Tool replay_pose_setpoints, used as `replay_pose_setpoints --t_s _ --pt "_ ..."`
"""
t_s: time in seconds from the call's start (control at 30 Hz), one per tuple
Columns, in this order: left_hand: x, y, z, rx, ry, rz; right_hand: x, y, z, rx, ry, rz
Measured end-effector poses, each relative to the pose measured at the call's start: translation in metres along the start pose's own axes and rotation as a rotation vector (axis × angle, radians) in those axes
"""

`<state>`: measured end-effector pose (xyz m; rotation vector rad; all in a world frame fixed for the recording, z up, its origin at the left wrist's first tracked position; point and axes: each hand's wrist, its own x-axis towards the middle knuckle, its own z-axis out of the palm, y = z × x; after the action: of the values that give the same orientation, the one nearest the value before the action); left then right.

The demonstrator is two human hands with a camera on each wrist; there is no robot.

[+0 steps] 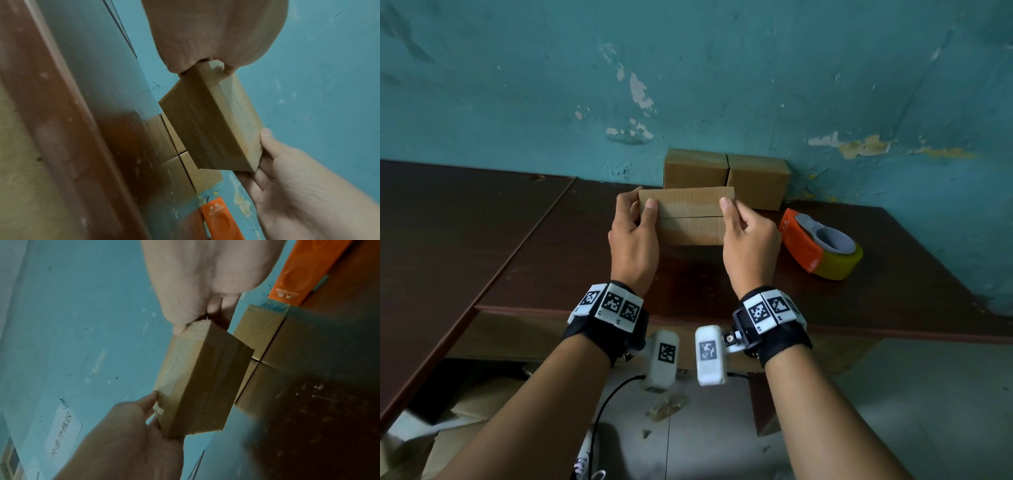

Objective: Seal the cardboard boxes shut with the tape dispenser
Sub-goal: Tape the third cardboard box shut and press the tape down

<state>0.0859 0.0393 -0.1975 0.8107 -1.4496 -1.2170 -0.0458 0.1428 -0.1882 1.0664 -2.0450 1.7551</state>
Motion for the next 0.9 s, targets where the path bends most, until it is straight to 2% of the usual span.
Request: replay_pose_setpoints --t_s 0.17,0.5,0.77,0.9 --pt "0.006 -0.009 -0.001 -0.04 -0.012 0.011 0.003 0.007 -0.001 0.031 -0.038 0.078" --pt "0.007 -0.013 -0.003 -0.114 -0.104 0.015 0.004 0.004 -0.008 -0.015 -0.116 0.042" --pt "0.005 -0.013 -0.003 0.075 -0.186 0.135 0.0 -0.007 -0.013 0.058 -0.141 0.065" --pt "0.005 -0.015 -0.002 0.124 -0.169 0.164 -0.001 -0.009 -0.013 0.019 -0.108 0.058"
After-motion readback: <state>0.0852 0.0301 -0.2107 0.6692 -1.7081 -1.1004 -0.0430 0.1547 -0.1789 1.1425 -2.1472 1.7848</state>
